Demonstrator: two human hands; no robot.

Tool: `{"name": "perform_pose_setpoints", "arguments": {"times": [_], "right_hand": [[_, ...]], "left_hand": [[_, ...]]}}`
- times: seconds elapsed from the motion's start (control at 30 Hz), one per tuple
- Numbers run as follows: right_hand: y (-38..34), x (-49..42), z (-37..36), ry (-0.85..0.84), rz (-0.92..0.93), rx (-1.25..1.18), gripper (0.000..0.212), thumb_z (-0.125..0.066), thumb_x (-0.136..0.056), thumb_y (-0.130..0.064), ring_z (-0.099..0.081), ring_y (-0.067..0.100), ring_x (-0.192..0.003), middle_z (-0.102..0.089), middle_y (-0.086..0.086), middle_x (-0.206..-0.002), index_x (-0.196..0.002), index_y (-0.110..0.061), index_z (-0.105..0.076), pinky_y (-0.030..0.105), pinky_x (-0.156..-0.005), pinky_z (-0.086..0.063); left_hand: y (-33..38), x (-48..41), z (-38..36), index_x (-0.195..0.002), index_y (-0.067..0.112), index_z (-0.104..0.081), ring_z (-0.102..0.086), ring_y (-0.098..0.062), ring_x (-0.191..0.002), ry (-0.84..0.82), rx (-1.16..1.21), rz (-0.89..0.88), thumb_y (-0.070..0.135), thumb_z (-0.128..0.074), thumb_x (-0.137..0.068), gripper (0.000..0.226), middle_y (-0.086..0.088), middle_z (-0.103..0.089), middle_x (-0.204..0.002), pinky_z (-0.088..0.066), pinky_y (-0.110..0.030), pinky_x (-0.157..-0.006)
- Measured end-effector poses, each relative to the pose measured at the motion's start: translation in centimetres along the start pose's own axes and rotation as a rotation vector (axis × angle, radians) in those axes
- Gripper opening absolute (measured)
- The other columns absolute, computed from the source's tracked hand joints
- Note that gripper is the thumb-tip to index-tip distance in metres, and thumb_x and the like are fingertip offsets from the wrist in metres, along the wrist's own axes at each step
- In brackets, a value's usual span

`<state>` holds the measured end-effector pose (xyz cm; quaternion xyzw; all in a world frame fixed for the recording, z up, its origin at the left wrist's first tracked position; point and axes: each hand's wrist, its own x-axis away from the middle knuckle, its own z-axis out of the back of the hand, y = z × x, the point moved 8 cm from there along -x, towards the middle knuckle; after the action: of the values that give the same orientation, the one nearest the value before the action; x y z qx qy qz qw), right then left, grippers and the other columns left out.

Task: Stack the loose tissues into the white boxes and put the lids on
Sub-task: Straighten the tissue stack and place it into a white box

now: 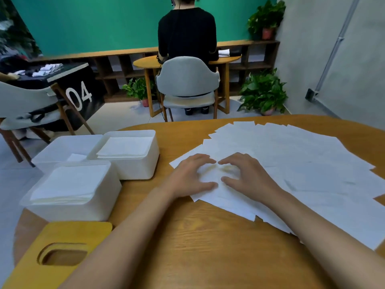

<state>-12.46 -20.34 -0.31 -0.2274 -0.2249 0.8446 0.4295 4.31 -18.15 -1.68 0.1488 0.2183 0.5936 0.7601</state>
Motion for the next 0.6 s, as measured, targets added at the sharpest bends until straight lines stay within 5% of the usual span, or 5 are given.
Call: {"name": "perform_pose_setpoints", "arguments": {"times": [0.2, 0.37, 0.6], "right_hand": [[1.6, 0.8, -1.1, 0.063, 0.016, -0.041, 0.042, -0.08, -0.089, -0.031, -0.054, 0.009, -0.12, -0.062, -0.017, -0.128, -0.129, -0.031, -0.068, 0.029, -0.099, -0.046], [2.3, 1.0, -1.5, 0.1, 0.013, -0.079, 0.044, -0.082, -0.088, -0.03, -0.056, 0.01, -0.121, -0.064, -0.015, -0.125, -0.13, -0.029, -0.069, 0.036, -0.102, -0.048], [2.3, 1.2, -1.2, 0.116, 0.008, -0.097, 0.046, -0.082, -0.088, -0.03, -0.056, 0.006, -0.122, -0.063, -0.019, -0.124, -0.132, -0.03, -0.067, 0.038, -0.104, -0.048]], "left_hand": [[-0.1, 0.6, -0.4, -0.125, 0.036, -0.071, -0.054, 0.006, -0.127, 0.105, 0.094, 0.017, 0.058, -0.087, -0.073, 0.059, 0.022, -0.065, -0.133, -0.041, -0.017, -0.107], [0.5, 1.1, -0.2, -0.109, 0.022, -0.08, -0.069, -0.007, -0.112, 0.292, 0.02, -0.072, 0.035, -0.072, -0.088, 0.026, 0.011, -0.077, -0.116, -0.056, -0.035, -0.093], [0.3, 2.5, 1.0, -0.103, 0.022, -0.083, -0.07, 0.0, -0.094, 0.325, 0.085, -0.048, 0.036, -0.064, -0.097, 0.024, 0.017, -0.079, -0.101, -0.054, -0.027, -0.079]]}}
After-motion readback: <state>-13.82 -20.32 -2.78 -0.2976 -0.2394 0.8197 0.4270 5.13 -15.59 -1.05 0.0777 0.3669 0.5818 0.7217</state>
